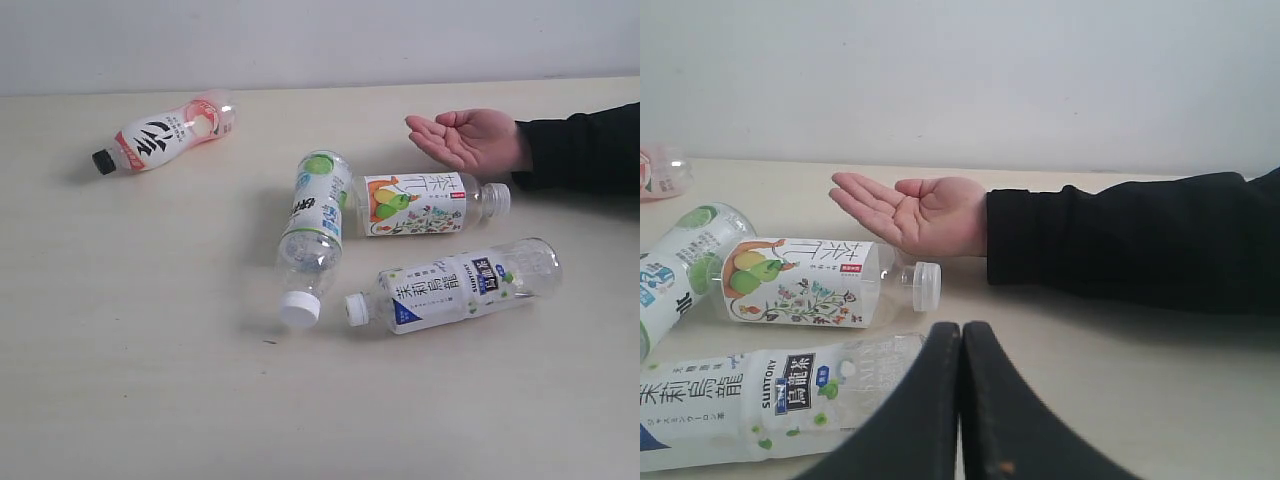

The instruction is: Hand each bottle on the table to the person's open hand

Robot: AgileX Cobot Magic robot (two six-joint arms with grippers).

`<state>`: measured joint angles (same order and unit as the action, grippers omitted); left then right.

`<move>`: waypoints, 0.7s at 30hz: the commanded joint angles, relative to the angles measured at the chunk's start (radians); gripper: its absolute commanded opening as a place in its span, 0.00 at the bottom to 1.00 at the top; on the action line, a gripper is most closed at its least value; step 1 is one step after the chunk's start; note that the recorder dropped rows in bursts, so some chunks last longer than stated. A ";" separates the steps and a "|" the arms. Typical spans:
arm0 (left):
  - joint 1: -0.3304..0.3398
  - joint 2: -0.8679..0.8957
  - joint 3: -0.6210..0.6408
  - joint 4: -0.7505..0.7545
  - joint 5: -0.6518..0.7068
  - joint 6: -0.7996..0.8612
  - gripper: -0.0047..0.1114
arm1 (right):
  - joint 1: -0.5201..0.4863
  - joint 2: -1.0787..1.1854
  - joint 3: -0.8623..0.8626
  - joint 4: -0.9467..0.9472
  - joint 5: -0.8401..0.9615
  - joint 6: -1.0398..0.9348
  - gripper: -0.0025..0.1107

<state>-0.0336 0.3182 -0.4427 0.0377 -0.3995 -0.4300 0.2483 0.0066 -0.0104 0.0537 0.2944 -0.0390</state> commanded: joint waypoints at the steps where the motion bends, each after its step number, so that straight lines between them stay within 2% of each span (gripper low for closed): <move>1: 0.002 0.388 -0.289 0.090 0.205 0.026 0.04 | -0.004 -0.007 0.005 -0.001 -0.003 0.000 0.02; 7: -0.027 0.962 -0.738 0.136 0.682 0.085 0.04 | -0.004 -0.007 0.005 -0.003 -0.003 0.000 0.02; 12: -0.102 1.370 -1.099 0.073 1.152 0.349 0.04 | -0.004 -0.007 0.005 -0.003 -0.003 0.000 0.02; 16: -0.162 1.607 -1.361 -0.031 1.492 0.591 0.04 | -0.004 -0.007 0.005 -0.003 -0.003 0.000 0.02; 19: -0.205 1.749 -1.510 -0.049 1.621 0.723 0.04 | -0.004 -0.007 0.005 -0.001 -0.003 0.000 0.02; 21: -0.229 1.818 -1.588 -0.038 1.621 0.795 0.04 | -0.004 -0.007 0.005 -0.001 -0.003 0.000 0.02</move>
<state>-0.2263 2.0538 -1.9172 0.0089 1.1686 0.2565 0.2483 0.0066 -0.0104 0.0537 0.2944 -0.0390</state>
